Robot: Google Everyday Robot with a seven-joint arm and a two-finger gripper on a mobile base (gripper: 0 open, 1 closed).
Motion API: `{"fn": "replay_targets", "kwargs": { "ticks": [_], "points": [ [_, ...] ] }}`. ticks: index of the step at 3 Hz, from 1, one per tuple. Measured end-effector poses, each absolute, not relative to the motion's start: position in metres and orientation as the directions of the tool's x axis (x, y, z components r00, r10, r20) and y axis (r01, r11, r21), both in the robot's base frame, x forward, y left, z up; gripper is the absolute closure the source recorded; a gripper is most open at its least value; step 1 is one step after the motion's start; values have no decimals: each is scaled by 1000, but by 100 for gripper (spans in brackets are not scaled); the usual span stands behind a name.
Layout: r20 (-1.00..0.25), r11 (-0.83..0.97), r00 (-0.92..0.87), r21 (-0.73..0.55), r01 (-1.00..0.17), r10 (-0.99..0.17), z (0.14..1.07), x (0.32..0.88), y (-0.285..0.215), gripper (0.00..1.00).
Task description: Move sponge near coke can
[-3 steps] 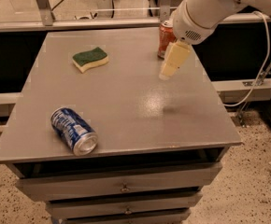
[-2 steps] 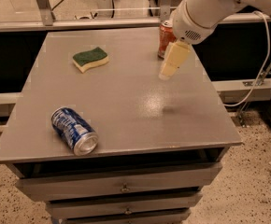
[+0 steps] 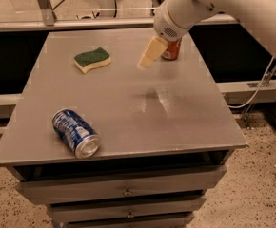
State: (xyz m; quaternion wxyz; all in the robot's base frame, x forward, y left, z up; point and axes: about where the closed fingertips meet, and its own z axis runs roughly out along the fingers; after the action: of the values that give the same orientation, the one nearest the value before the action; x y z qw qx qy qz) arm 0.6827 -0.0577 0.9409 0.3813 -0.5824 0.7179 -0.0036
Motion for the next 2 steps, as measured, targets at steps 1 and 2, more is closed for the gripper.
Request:
{"fn": "replay_targets", "kwargs": {
  "ticks": [1,2],
  "points": [
    [-632,346,-12,-409,-844,-775,928,727,-18,0],
    [-699,345,-3,-350,-871,-715,914,757,27,0]
  ]
}}
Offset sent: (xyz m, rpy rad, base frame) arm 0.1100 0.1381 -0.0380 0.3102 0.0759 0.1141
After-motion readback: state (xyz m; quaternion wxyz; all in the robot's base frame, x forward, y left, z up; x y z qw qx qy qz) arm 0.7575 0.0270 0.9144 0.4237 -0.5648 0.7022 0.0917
